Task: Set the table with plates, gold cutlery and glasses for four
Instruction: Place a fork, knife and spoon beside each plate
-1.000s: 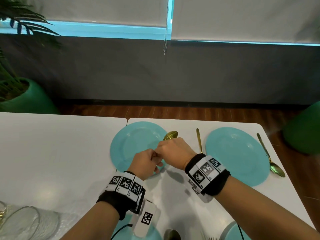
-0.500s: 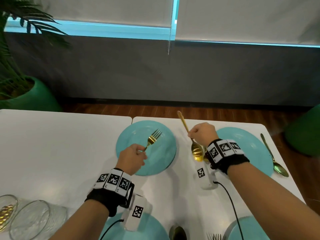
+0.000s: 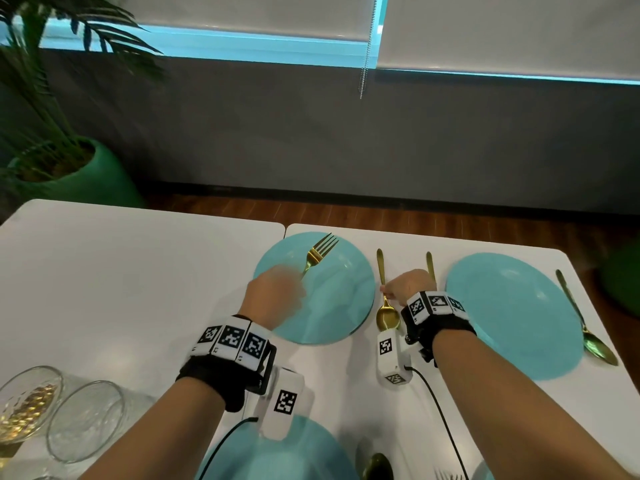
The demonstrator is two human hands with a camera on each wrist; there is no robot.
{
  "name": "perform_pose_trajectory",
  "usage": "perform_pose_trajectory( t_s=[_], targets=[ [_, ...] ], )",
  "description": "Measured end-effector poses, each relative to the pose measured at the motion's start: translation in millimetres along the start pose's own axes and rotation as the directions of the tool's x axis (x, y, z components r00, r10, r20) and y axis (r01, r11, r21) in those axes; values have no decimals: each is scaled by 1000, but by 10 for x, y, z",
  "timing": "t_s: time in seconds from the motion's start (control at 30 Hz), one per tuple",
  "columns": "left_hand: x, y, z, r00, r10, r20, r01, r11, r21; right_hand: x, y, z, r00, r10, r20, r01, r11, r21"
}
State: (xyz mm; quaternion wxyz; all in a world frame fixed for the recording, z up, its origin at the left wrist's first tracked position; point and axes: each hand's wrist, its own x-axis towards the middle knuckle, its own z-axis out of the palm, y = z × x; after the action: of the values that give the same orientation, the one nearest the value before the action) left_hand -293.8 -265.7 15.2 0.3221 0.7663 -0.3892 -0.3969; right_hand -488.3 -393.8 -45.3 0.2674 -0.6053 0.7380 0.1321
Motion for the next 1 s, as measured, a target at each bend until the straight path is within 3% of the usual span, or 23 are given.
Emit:
perform_pose_trajectory(
  t_s=[0.2, 0.43, 0.53, 0.63, 0.7, 0.77, 0.8, 0.87, 0.9, 1.0],
  targets=[
    [0, -45, -26, 1000, -27, 8, 27, 999, -20, -7, -69, 12, 999, 30, -22, -29, 998, 59],
    [14, -23, -8, 999, -36, 24, 37, 999, -6, 35, -78, 53, 999, 3, -36, -3, 1000, -5],
    [17, -8, -20, 999, -38, 28, 38, 999, 2, 2, -47, -18, 999, 33, -42, -29, 996, 89],
    [14, 12, -49, 998, -47, 30, 47, 999, 7, -131, -55, -186, 990, -56, -132, 69, 993, 93],
    [-3, 27, -78, 998, -57, 35, 56, 998, 11, -351, -165, -270, 927, -240, -290, 293, 943, 159],
    [-26, 50, -113, 996, -76, 50, 75, 997, 25, -658, -370, -315, 793, -465, -393, 557, 815, 161],
    [-37, 59, -135, 994, -90, 59, 88, 995, 44, -816, -483, -333, 709, -595, -378, 666, 742, 81],
    [-50, 65, -178, 990, -118, 80, 110, 989, 100, -1052, -690, -312, 557, -802, -215, 791, 591, -155],
    [-63, 68, -204, 988, -126, 94, 112, 985, 134, -1135, -772, -281, 515, -850, -115, 809, 526, -261],
    [-98, 51, -300, 986, -111, 123, 83, 973, 214, -1271, -919, -185, 458, -887, 65, 823, 395, -409]
  ],
)
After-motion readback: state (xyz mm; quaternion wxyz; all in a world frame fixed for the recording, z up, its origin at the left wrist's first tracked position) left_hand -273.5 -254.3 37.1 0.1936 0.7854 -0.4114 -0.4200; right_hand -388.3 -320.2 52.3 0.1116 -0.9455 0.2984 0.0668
